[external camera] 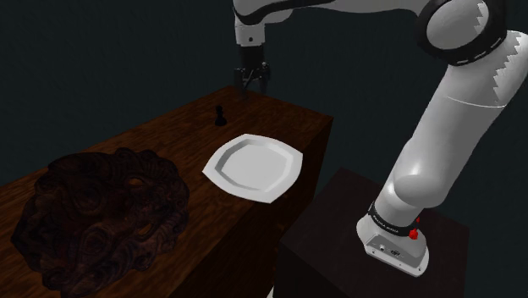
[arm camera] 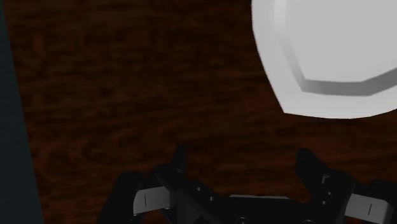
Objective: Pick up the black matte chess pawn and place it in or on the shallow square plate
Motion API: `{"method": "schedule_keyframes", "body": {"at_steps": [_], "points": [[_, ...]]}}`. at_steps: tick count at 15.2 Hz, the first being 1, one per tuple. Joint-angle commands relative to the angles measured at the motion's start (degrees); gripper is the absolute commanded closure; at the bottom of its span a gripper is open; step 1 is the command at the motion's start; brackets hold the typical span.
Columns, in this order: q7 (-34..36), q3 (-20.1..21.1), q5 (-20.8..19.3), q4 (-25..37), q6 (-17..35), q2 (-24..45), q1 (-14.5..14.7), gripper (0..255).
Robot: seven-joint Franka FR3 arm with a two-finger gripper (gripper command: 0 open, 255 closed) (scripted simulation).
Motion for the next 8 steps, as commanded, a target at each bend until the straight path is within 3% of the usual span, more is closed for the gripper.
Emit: {"method": "schedule_keyframes", "body": {"at_steps": [1, 8], "points": [[0.7, 0.5, 0.2, 5.3, -0.6, 5.1, 0.5, 0], [2.3, 1.6, 0.2, 29.4, -6.6, 24.3, 2.1, 0]]}}
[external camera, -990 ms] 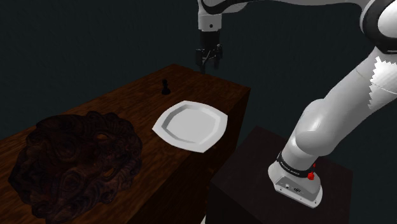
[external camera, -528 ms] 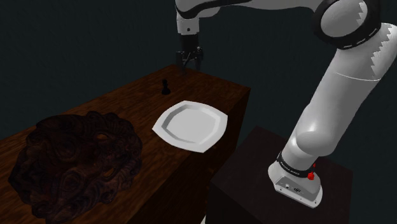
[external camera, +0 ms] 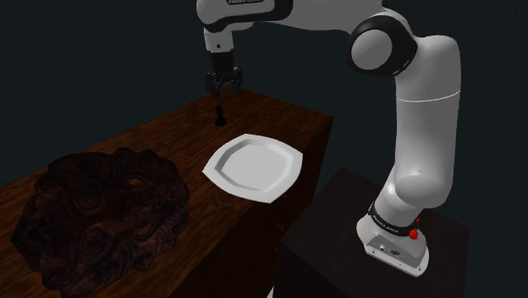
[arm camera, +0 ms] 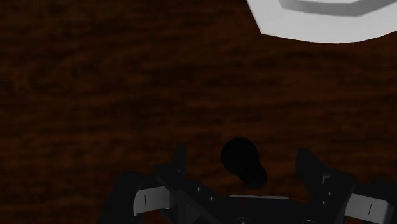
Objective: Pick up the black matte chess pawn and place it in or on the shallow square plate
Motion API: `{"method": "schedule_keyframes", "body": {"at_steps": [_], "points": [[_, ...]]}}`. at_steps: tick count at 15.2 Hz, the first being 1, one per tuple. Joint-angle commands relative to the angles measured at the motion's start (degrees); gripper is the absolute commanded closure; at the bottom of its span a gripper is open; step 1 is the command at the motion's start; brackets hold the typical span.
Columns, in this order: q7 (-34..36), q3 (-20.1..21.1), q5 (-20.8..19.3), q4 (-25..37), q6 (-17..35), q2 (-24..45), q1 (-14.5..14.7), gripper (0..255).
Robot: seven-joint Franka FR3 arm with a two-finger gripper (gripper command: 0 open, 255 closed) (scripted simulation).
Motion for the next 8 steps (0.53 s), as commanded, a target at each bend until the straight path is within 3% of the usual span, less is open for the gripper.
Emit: {"method": "schedule_keyframes", "body": {"at_steps": [1, 3, 8], "points": [[0.6, 0.3, -0.1, 9.0, -2.9, 6.4, 0.6, 0], [1.1, 0.5, -0.2, 18.5, -6.2, 12.9, 1.1, 0], [0.9, 0.5, -0.1, 10.7, -0.9, 10.4, 1.2, 0]]}}
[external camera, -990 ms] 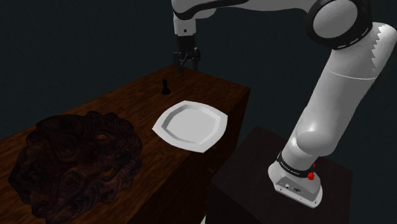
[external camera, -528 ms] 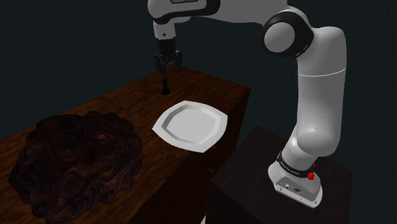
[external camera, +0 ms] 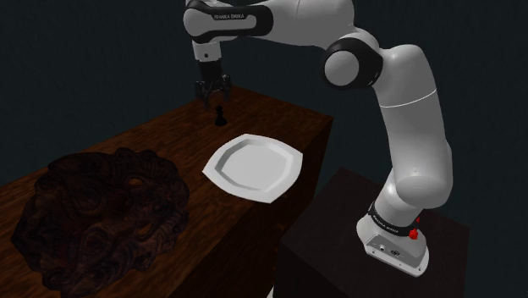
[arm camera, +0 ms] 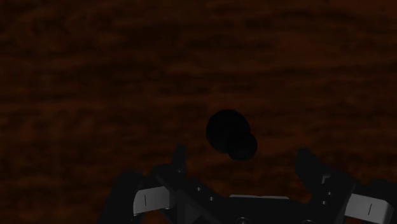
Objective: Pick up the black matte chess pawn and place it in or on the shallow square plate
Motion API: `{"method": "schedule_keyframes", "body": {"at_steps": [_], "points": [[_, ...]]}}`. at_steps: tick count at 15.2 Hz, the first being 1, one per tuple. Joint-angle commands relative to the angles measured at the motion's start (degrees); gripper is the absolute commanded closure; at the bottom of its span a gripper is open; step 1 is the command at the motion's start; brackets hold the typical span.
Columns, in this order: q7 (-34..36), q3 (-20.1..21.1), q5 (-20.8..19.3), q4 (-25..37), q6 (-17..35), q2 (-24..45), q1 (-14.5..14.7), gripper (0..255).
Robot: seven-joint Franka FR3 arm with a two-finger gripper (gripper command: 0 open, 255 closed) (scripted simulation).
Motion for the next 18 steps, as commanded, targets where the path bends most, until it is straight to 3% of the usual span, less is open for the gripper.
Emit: {"method": "schedule_keyframes", "body": {"at_steps": [1, 10, 11, 18], "points": [[-0.1, 0.0, 0.0, -2.9, 2.1, -0.8, 0.1, 0], [-0.1, 0.0, 0.1, -4.9, 3.6, -1.3, 0.1, 0], [-0.1, 0.0, 0.1, -4.9, 3.6, -1.3, 0.1, 255], [-0.2, 0.0, 0.1, -5.1, 3.7, -1.4, 0.1, 255]]}}
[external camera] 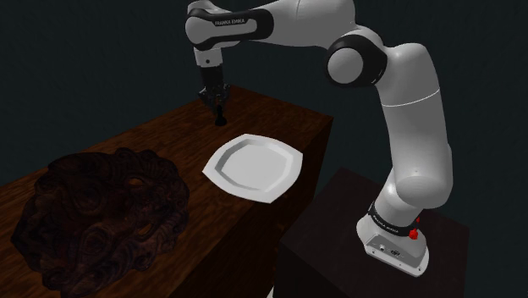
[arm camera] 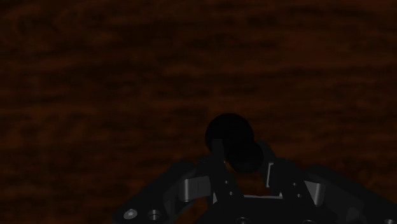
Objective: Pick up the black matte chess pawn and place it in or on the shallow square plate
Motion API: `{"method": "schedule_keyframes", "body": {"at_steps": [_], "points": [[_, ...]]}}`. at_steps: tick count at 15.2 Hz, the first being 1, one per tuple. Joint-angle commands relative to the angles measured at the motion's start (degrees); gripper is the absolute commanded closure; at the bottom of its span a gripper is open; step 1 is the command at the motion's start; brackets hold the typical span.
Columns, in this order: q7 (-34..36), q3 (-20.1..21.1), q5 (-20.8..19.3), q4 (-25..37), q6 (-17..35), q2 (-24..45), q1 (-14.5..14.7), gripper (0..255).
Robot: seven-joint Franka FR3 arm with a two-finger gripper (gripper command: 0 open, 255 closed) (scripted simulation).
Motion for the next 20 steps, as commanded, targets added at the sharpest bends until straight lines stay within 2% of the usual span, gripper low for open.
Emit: {"method": "schedule_keyframes", "body": {"at_steps": [1, 11, 19, 20], "points": [[0.0, 0.0, 0.0, -0.1, 0.0, 0.1, 0.1, 255], [0.7, 0.1, 0.0, 9.6, -7.9, 1.8, 0.1, 255], [1.6, 0.2, -0.1, 23.9, -17.4, 6.6, 0.4, 255], [1.8, 0.3, 0.1, 15.4, -14.0, 1.4, 0.6, 255]]}}
